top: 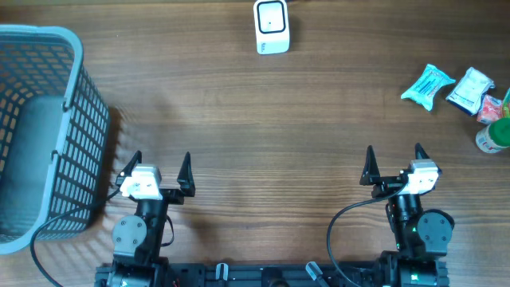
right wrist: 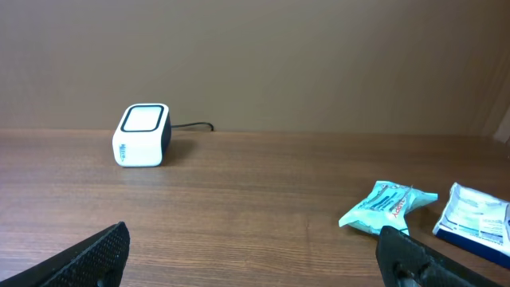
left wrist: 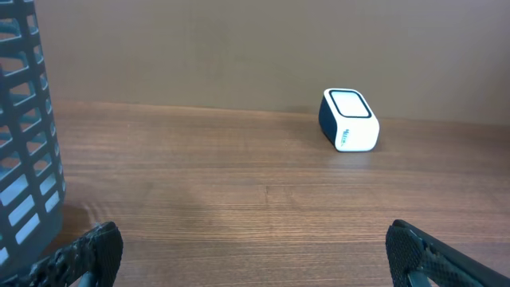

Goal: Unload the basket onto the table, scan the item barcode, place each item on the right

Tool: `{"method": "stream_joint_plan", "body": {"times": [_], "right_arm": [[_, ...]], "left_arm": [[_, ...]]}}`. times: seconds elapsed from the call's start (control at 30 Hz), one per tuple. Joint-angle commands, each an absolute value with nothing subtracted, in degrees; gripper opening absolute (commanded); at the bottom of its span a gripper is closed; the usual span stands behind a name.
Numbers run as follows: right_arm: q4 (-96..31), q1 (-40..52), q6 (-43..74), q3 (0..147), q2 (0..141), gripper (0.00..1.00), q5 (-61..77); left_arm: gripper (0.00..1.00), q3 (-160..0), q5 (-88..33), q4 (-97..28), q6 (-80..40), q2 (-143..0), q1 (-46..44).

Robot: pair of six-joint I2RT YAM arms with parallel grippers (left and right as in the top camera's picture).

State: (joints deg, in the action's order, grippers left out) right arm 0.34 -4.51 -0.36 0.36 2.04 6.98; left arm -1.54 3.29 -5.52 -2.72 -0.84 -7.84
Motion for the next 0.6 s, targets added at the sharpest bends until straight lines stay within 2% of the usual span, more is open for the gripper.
{"method": "stream_joint_plan", "body": {"times": [0.0, 0.57], "right_arm": [[0.36, -4.34, -1.48, 0.3, 2.42, 1.0, 5.98], [0.34, -4.34, -1.48, 0.3, 2.42, 1.0, 5.98]], "left_arm": [[1.0, -0.97, 3.25, -5.15, -3.49, -0.19, -5.19], [1.0, -0.97, 3.25, -5.17, -3.49, -0.23, -4.23]]}}
